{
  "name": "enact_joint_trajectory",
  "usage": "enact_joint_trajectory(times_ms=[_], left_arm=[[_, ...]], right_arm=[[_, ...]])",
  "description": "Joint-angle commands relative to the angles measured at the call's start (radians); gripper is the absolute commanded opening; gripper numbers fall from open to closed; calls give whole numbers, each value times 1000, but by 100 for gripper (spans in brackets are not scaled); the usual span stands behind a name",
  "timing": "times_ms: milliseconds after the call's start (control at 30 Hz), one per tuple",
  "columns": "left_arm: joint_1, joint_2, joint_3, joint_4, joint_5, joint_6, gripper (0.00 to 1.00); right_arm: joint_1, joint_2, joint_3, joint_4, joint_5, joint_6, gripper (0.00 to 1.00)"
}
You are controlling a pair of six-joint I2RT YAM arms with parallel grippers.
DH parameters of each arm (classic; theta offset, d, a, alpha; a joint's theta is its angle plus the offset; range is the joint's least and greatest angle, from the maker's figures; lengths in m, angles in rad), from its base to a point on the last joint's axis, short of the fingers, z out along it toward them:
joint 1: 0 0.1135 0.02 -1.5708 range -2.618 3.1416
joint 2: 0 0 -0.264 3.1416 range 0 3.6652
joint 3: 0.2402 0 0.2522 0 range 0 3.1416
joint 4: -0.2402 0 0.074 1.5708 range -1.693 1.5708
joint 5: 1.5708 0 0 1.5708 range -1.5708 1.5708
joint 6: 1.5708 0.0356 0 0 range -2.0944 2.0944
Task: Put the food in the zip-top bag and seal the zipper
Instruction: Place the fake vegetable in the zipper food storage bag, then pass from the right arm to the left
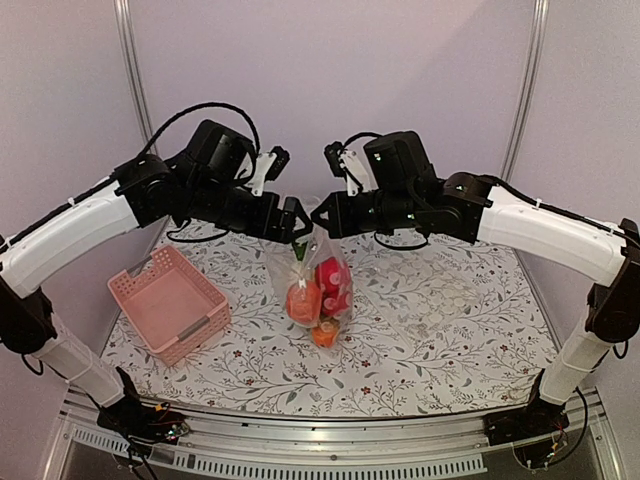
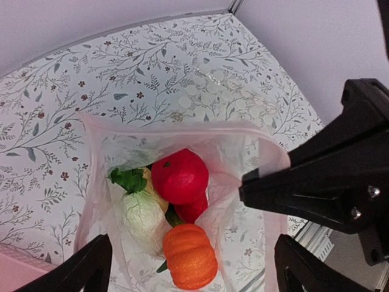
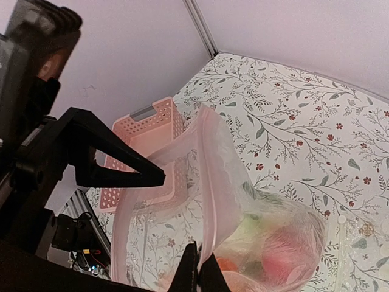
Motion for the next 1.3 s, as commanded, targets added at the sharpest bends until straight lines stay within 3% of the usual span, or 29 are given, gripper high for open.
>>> enact_joint_trajectory(times_ms=[0,433,633,933,1133,1267], left_arm=[[-18,-106,-15,77,92,-1,93],[-79,-209,-94,-60,-40,-198,88],[-168,-131,-53,-76,-36,-266,88],[-233,2,29,-193,-161,-303,89],[-240,29,35,-191,-236,-298,70],[-241,53,47,-176,-243,-287,64]], right_arm=[[8,8,18,23,52,20,0],[9,58,76,-46,226,83,0],[13,61,89,-56,288,113,0],[35,64,97,-86,417,138,0],[38,67,96,-90,428,141,0],[41,71,100,-91,430,142,0]])
